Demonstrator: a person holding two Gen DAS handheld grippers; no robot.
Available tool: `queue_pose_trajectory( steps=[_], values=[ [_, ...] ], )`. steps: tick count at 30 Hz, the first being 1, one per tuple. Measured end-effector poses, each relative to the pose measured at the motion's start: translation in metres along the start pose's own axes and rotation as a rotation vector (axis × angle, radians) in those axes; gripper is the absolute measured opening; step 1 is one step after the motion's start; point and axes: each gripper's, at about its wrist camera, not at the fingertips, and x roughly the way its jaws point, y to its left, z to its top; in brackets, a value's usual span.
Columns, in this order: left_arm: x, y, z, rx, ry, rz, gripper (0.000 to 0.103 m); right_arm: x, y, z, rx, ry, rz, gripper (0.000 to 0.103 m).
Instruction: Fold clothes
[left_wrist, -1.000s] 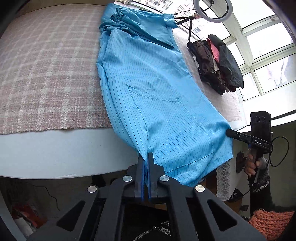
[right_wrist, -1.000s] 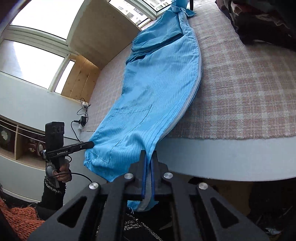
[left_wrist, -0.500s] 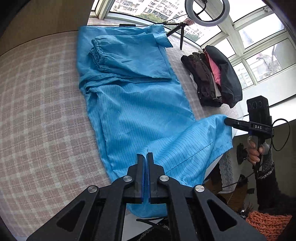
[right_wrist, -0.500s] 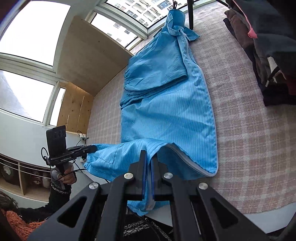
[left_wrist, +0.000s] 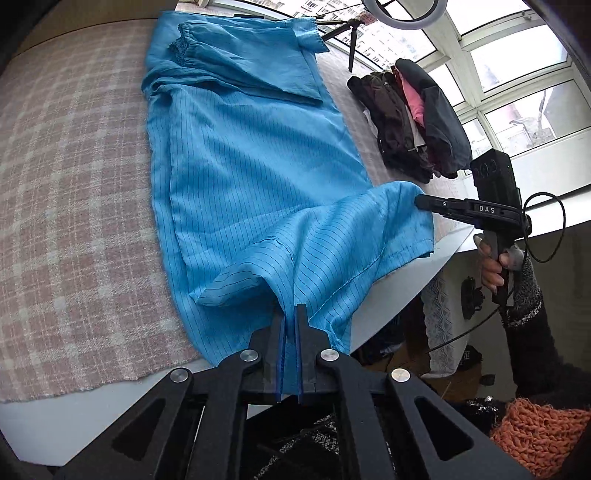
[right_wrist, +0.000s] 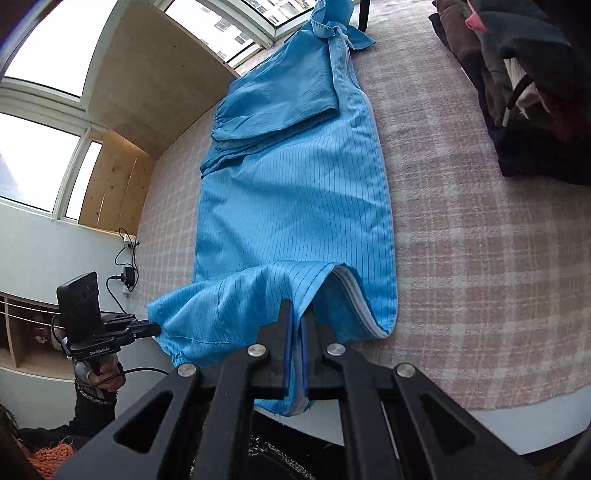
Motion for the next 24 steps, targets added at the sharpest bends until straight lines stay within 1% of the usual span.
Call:
queue_pose_trajectory(
  steps=[2,4,6,8,10,11,12,13,15,17,18,19,21,23,24],
  values=[
    [0.0,-0.005,-0.018,-0.036,-0.021,-0.002,0.002,-0.003,0.002,-0.006,-0.024,0.013,-0.004,0.004],
    [-0.002,-0.013,-0.036,-0.068,-0.041,-0.007,0.002,-0.01,0.003,-0.017,-0.022,0.023,0.04,0.004],
    [-0.007,-0.023,-0.056,-0.076,-0.061,-0.021,0.003,-0.019,0.009,-0.034,-0.041,0.038,0.068,0.004],
    [-0.009,-0.029,-0.073,-0.084,-0.082,0.0,0.003,-0.029,0.012,-0.053,-0.058,0.056,0.087,0.004],
    [-0.006,-0.025,-0.086,-0.113,-0.094,0.014,0.005,-0.033,0.006,-0.071,-0.026,0.068,0.126,0.004],
    [-0.001,-0.021,-0.092,-0.125,-0.092,0.03,0.012,-0.03,0.002,-0.079,-0.026,0.072,0.109,0.004],
    [0.005,-0.018,-0.097,-0.133,-0.086,0.057,0.02,-0.025,0.0,-0.086,-0.041,0.078,0.047,0.005],
    [0.011,-0.014,-0.103,-0.143,-0.078,0.087,0.021,-0.019,-0.002,-0.092,-0.056,0.085,-0.018,0.008],
    [0.023,-0.007,-0.118,-0.171,-0.054,0.121,0.021,-0.003,-0.003,-0.108,-0.111,0.127,-0.092,0.008],
    [0.029,-0.001,-0.132,-0.197,-0.043,0.137,0.021,0.009,-0.002,-0.123,-0.164,0.155,-0.183,0.014],
    [0.032,-0.002,-0.136,-0.2,-0.043,0.14,0.021,0.013,0.0,-0.13,-0.195,0.157,-0.226,0.02],
    [0.033,-0.004,-0.139,-0.196,-0.045,0.144,0.023,0.014,0.0,-0.135,-0.205,0.154,-0.237,0.024],
    [0.037,-0.012,-0.14,-0.175,-0.054,0.158,0.032,0.016,0.0,-0.145,-0.225,0.148,-0.254,0.029],
    [0.043,-0.019,-0.138,-0.143,-0.053,0.201,0.038,0.018,-0.004,-0.153,-0.209,0.156,-0.229,0.03],
    [0.047,-0.022,-0.137,-0.128,-0.05,0.228,0.039,0.019,-0.005,-0.157,-0.204,0.16,-0.227,0.03]
  ],
)
